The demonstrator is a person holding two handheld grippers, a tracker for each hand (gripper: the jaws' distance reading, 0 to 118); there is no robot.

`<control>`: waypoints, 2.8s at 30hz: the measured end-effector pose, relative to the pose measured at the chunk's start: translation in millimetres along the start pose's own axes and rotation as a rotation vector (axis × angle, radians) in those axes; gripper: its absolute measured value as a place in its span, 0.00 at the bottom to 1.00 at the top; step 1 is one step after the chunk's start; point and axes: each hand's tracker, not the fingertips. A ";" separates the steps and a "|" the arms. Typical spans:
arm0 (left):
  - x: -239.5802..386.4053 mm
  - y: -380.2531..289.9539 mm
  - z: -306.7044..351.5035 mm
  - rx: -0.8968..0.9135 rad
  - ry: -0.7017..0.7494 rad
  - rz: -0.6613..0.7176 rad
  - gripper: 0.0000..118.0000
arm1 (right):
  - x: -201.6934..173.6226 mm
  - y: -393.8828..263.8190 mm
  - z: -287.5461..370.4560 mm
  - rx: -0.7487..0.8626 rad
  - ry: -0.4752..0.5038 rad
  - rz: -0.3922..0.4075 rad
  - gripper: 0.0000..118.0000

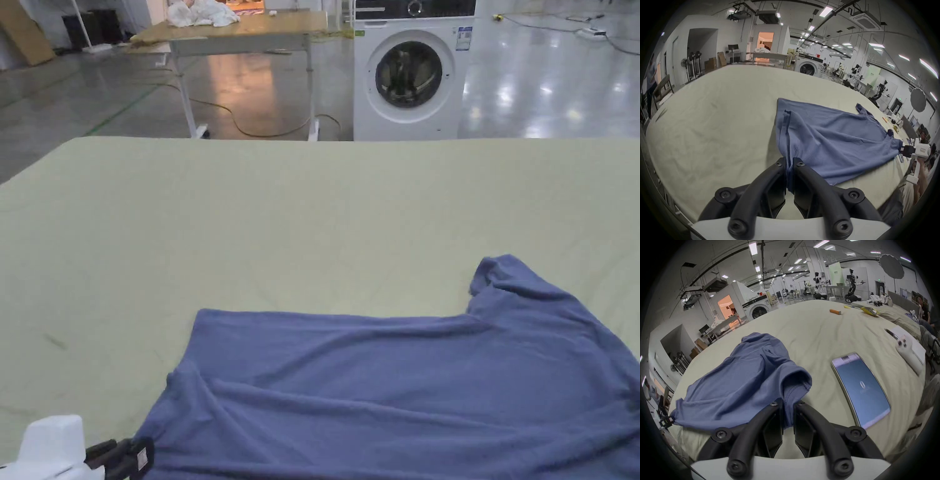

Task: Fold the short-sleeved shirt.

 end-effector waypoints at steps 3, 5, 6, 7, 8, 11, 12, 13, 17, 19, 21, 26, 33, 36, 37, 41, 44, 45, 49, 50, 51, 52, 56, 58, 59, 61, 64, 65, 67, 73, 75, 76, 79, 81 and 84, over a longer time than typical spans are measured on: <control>-4.2 -34.4 14.1 -0.054 0.010 0.024 0.03 | 6.5 -22.2 24.5 -0.031 0.015 -0.028 0.07; -4.5 -52.1 19.2 -0.076 0.032 0.035 0.04 | 5.4 -35.6 37.8 -0.044 0.003 -0.019 0.07; -6.3 -58.3 21.1 -0.083 0.032 0.042 0.04 | 4.8 -40.3 42.4 -0.043 0.000 -0.021 0.07; -9.5 -62.8 22.5 -0.082 0.033 0.077 0.04 | 7.3 -40.6 44.6 -0.046 -0.001 -0.027 0.07; -13.0 -65.4 24.1 -0.088 0.018 0.128 0.04 | 7.5 -43.3 48.0 -0.047 -0.004 -0.044 0.07; -19.6 -67.8 24.6 -0.030 -0.007 0.210 0.19 | 13.0 -45.7 45.7 -0.031 0.001 -0.052 0.12; -21.2 -68.3 23.9 -0.020 -0.002 0.215 0.32 | 12.6 -46.5 43.7 -0.032 0.001 -0.047 0.18; -19.9 -66.5 23.5 -0.031 0.012 0.205 0.37 | 11.7 -47.6 42.3 -0.039 -0.008 -0.036 0.22; -8.2 -64.1 43.9 0.037 0.053 0.109 0.67 | 7.3 -50.9 54.9 0.008 -0.035 0.032 0.51; 3.6 -61.0 56.4 0.116 0.070 0.047 0.69 | 1.8 -49.1 64.6 0.063 0.024 0.074 0.51; 20.7 -58.1 63.3 0.176 0.112 -0.069 0.69 | -8.1 -50.3 71.1 0.153 0.099 0.148 0.53; 77.6 -45.0 82.4 0.372 0.114 -0.265 0.69 | -53.5 -47.3 82.7 0.250 0.170 0.335 0.56; 124.4 -23.6 104.6 0.529 -0.019 -0.226 0.62 | -106.5 -46.9 97.8 0.333 0.235 0.538 0.28; 131.4 -23.4 114.6 0.554 -0.056 -0.280 0.18 | -117.5 -49.5 105.0 0.350 0.257 0.559 0.14; 130.8 -24.5 115.5 0.545 -0.060 -0.309 0.06 | -119.2 -50.2 106.3 0.348 0.272 0.557 0.06; 129.1 -28.7 116.7 0.524 -0.027 -0.328 0.00 | -123.5 -52.6 105.5 0.348 0.267 0.550 0.00; 122.2 -29.4 118.6 0.489 -0.035 -0.302 0.00 | -120.7 -52.0 100.9 0.334 0.238 0.499 0.00; 119.9 -29.3 117.7 0.474 -0.030 -0.300 0.00 | -118.2 -51.3 100.1 0.325 0.251 0.477 0.00; 110.1 -22.4 107.7 0.445 0.026 -0.329 0.00 | -110.9 -51.8 96.5 0.305 0.269 0.430 0.00; 101.8 -16.8 101.4 0.428 0.006 -0.312 0.00 | -109.8 -52.7 96.0 0.304 0.268 0.428 0.00; 90.1 -10.7 92.1 0.411 -0.041 -0.267 0.00 | -109.1 -51.7 95.3 0.300 0.272 0.427 0.00; 77.8 -3.4 81.3 0.392 -0.080 -0.217 0.08 | -107.8 -52.3 94.6 0.296 0.277 0.424 0.00; 42.5 38.6 23.3 0.188 -0.056 -0.173 0.53 | -100.1 -54.4 95.2 0.282 0.285 0.405 0.00; 35.3 61.0 -8.6 0.157 -0.038 -0.192 0.53 | -94.5 -54.1 95.8 0.261 0.296 0.357 0.00; 32.1 71.8 -22.8 0.166 -0.036 -0.188 0.53 | -92.4 -52.3 96.1 0.243 0.321 0.312 0.00; 24.1 99.5 -59.0 0.081 -0.038 -0.133 0.53 | -84.6 -51.4 96.7 0.242 0.345 0.235 0.00; 15.6 125.5 -116.0 -0.079 0.019 -0.125 0.53 | -79.3 -47.0 99.5 0.249 0.327 0.212 0.00; 13.6 128.9 -132.1 -0.105 0.050 -0.140 0.53 | -77.4 -46.9 101.2 0.262 0.302 0.218 0.00; 7.4 133.6 -164.0 -0.176 0.105 -0.125 0.52 | -72.6 -45.5 104.4 0.265 0.274 0.227 0.00; -1.0 129.1 -200.0 -0.217 0.115 0.015 0.37 | -55.2 -44.5 112.7 0.246 0.178 0.227 0.00; 9.4 129.8 -196.9 -0.229 0.137 -0.057 0.34 | -48.0 -46.2 110.8 0.232 0.164 0.206 0.00; 15.9 128.5 -197.0 -0.236 0.148 -0.132 0.27 | -44.8 -45.2 107.3 0.212 0.168 0.178 0.00; 32.7 125.7 -201.5 -0.268 0.183 -0.209 0.10 | -38.8 -30.7 91.7 0.189 0.187 0.135 0.00; 37.9 124.8 -208.6 -0.290 0.203 -0.214 0.07 | -42.4 -9.0 82.5 0.213 0.197 0.139 0.00; 42.9 128.0 -217.1 -0.346 0.217 -0.255 0.06 | -52.0 45.7 52.3 0.148 0.183 0.223 0.21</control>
